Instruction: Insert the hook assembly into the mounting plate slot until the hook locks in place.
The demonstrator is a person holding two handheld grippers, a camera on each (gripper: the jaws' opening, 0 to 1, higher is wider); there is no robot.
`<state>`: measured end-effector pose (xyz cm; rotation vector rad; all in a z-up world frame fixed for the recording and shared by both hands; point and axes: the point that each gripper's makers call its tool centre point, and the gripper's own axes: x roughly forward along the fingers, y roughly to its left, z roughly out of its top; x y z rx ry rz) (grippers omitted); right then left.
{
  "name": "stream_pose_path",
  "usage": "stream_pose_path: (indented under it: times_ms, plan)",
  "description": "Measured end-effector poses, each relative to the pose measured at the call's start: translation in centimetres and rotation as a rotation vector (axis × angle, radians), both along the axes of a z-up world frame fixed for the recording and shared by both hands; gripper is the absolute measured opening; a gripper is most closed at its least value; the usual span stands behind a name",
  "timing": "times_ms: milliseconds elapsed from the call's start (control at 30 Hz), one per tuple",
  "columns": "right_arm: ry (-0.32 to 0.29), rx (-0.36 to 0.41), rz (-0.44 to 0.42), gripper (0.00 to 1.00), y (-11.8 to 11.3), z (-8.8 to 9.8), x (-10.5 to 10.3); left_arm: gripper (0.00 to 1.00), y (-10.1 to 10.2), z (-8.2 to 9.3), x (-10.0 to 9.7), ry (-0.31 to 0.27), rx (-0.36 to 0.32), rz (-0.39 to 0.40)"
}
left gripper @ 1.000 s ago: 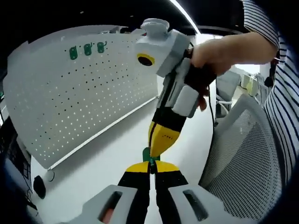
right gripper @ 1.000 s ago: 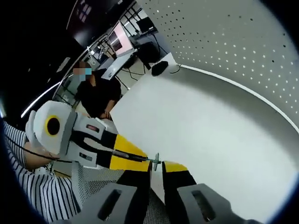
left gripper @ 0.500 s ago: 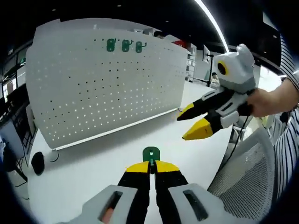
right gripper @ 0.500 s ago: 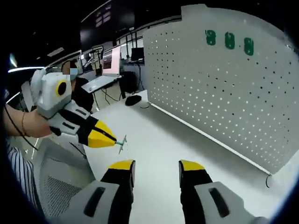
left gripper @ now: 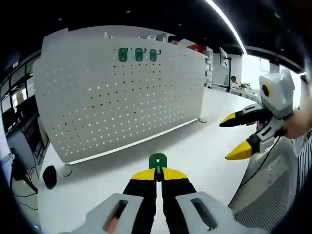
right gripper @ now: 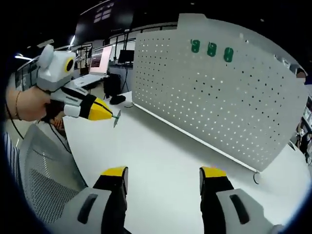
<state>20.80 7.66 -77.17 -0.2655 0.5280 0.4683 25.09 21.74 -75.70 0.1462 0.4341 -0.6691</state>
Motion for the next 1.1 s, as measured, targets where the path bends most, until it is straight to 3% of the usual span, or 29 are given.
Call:
stream_pose_path:
  times_ms: [500, 767, 1100]
  plan:
    - [0.027, 0.009, -0.057, 0.63, -1.5, -2.3, -2.9, 0.01, -0.3, 2.3, 2.5, -0.069, -0.026, 0.103]
    - [-0.015, -0.007, -0.051, 0.64, -1.6, -2.1, -2.6, 0.01, 0.4, 3.6, 4.3, -0.093, -0.052, 0.187]
    - [-0.039, -0.026, -0.016, 0.66, -0.8, -2.4, -2.6, 0.01, 0.9, 6.9, 6.7, -0.188, -0.063, 0.276]
